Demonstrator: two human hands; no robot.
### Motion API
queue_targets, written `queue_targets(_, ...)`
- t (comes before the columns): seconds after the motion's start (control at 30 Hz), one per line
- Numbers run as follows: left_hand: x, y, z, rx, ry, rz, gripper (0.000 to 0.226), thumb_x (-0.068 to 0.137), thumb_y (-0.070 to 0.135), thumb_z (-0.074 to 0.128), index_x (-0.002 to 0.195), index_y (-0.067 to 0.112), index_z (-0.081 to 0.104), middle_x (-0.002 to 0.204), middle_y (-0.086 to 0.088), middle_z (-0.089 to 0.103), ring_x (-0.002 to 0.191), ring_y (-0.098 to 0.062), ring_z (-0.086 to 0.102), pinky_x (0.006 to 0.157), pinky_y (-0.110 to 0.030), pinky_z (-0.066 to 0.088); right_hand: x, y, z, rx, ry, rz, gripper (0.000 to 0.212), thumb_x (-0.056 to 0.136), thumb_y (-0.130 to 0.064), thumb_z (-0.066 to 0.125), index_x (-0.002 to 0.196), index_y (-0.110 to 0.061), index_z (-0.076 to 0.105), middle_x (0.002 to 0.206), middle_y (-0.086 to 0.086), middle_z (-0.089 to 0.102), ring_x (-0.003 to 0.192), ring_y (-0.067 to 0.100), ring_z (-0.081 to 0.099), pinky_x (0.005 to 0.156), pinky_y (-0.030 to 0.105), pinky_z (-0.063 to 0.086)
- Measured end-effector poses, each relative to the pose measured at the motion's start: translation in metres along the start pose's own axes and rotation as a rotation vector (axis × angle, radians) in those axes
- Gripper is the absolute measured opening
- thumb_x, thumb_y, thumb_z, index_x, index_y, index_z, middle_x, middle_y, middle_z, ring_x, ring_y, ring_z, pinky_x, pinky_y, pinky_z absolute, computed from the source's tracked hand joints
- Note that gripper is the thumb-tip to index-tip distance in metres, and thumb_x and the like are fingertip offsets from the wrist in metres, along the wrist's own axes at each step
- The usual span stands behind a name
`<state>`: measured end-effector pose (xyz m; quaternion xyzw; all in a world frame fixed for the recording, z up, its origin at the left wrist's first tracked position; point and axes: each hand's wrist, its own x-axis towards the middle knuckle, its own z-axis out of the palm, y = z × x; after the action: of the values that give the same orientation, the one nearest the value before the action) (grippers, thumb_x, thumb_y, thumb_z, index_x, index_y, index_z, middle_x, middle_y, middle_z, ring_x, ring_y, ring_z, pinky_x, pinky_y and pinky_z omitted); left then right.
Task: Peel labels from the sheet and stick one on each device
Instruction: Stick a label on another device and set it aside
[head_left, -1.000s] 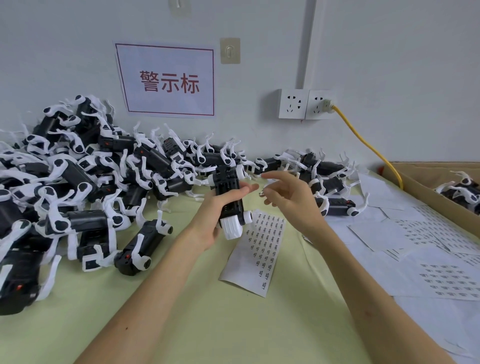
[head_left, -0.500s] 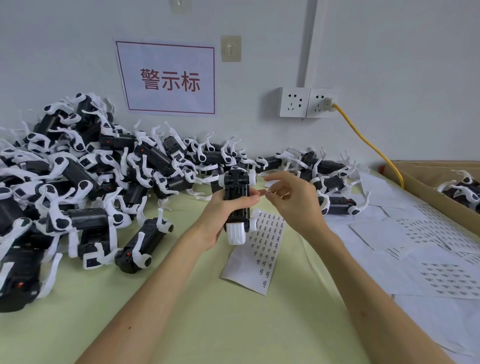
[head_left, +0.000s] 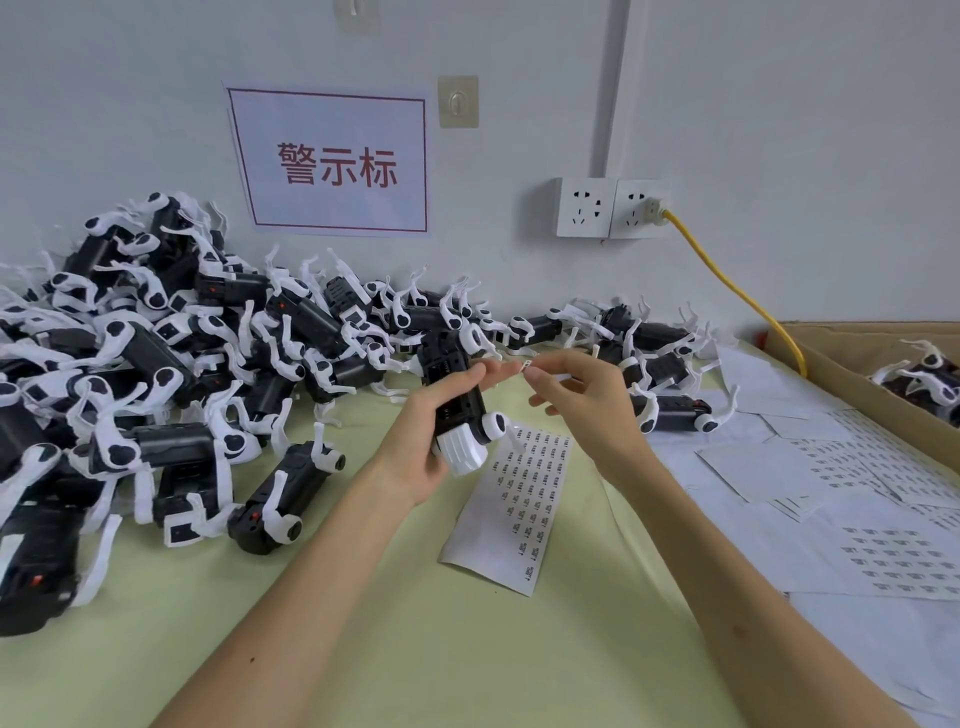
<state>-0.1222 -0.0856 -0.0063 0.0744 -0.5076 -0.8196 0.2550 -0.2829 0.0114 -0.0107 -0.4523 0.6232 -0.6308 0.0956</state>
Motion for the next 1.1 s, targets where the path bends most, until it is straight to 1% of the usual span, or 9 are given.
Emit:
queue_targets(0.13, 0.000, -0.004, 0.003, -0.018, -0.009, -0.009, 0.018, 0.088, 0.030, 0.064, 0.102, 0.018, 0.065, 0.133, 0.001, 0.070, 0.073, 0.000, 0.071, 0.062, -0.018, 0.055, -0.002, 0.000, 0.006, 0.003, 0.058, -0.016, 0.006, 0.093, -0.019, 0.075, 0.089, -0.024, 0.073, 0.084, -0.013, 0.073, 0.068, 0.011, 0.072, 0.062, 0.020, 0.052)
queue_targets(0.3, 0.000, -0.004, 0.000, -0.012, -0.019, -0.004, 0.025, 0.085, 0.034, 0.070, 0.105, 0.018, 0.064, 0.136, 0.000, 0.068, 0.077, -0.004, 0.071, 0.065, -0.021, 0.054, -0.004, -0.003, 0.006, 0.067, 0.076, 0.000, 0.006, 0.091, -0.017, 0.076, 0.086, -0.020, 0.074, 0.082, -0.010, 0.073, 0.065, 0.010, 0.069, 0.063, 0.019, 0.053)
queue_targets(0.4, 0.002, -0.004, 0.000, -0.002, 0.003, 0.006, 0.032, 0.089, 0.044, 0.067, 0.108, 0.019, 0.065, 0.135, -0.003, 0.068, 0.090, -0.009, 0.071, 0.075, -0.029, 0.049, -0.004, -0.005, 0.007, 0.083, 0.087, 0.012, 0.005, 0.092, -0.020, 0.075, 0.088, -0.019, 0.075, 0.084, -0.010, 0.074, 0.064, 0.008, 0.068, 0.064, 0.021, 0.054)
queue_targets(0.6, 0.005, -0.002, 0.001, -0.083, 0.079, -0.001, 0.054, 0.094, 0.071, 0.045, 0.106, 0.022, 0.063, 0.131, -0.008, 0.070, 0.079, -0.019, 0.070, 0.060, -0.028, 0.055, -0.008, -0.010, 0.011, 0.101, 0.063, 0.013, 0.010, 0.094, -0.019, 0.072, 0.085, -0.017, 0.074, 0.088, -0.010, 0.075, 0.063, 0.004, 0.063, 0.063, 0.020, 0.052)
queue_targets(0.73, 0.009, -0.006, -0.001, -0.040, 0.132, 0.011, 0.058, 0.097, 0.075, 0.033, 0.115, 0.028, 0.062, 0.126, -0.004, 0.073, 0.090, -0.019, 0.071, 0.066, -0.030, 0.055, -0.011, -0.012, 0.013, 0.125, 0.021, -0.013, 0.013, 0.095, -0.018, 0.070, 0.083, -0.016, 0.073, 0.091, -0.007, 0.077, 0.062, 0.004, 0.058, 0.062, 0.020, 0.050)
queue_targets(0.9, 0.014, -0.011, -0.002, 0.003, 0.220, 0.033, 0.066, 0.081, 0.078, 0.044, 0.107, 0.022, 0.065, 0.118, -0.003, 0.076, 0.099, -0.019, 0.074, 0.083, -0.037, 0.054, -0.015, -0.014, 0.018, 0.221, -0.016, 0.032, 0.021, 0.094, -0.013, 0.071, 0.076, -0.022, 0.073, 0.089, -0.001, 0.076, 0.058, 0.007, 0.056, 0.060, 0.022, 0.048)
queue_targets(1.0, 0.017, -0.014, -0.003, 0.034, 0.264, 0.047, 0.066, 0.076, 0.079, 0.050, 0.102, 0.024, 0.075, 0.116, 0.002, 0.076, 0.101, -0.018, 0.072, 0.090, -0.038, 0.056, -0.015, -0.014, 0.019, 0.291, -0.031, 0.099, 0.020, 0.096, -0.015, 0.069, 0.078, -0.023, 0.073, 0.081, -0.003, 0.071, 0.060, 0.010, 0.055, 0.067, 0.026, 0.048)
queue_targets(1.03, 0.017, -0.015, -0.005, 0.022, 0.291, 0.047, 0.061, 0.077, 0.078, 0.052, 0.092, 0.025, 0.079, 0.109, 0.004, 0.077, 0.096, -0.017, 0.071, 0.090, -0.038, 0.055, -0.015, -0.015, 0.019, 0.335, -0.046, 0.129, 0.017, 0.097, -0.018, 0.068, 0.080, -0.020, 0.073, 0.077, -0.003, 0.068, 0.061, 0.010, 0.055, 0.070, 0.028, 0.048)
queue_targets(1.1, 0.017, -0.014, -0.012, -0.057, 0.339, 0.050, 0.054, 0.085, 0.071, 0.056, 0.079, 0.023, 0.078, 0.088, 0.001, 0.075, 0.079, -0.015, 0.068, 0.076, -0.036, 0.057, -0.014, -0.017, 0.018, 0.387, -0.097, 0.161, 0.016, 0.098, -0.021, 0.066, 0.083, -0.018, 0.071, 0.077, -0.004, 0.066, 0.064, 0.011, 0.056, 0.074, 0.028, 0.048)
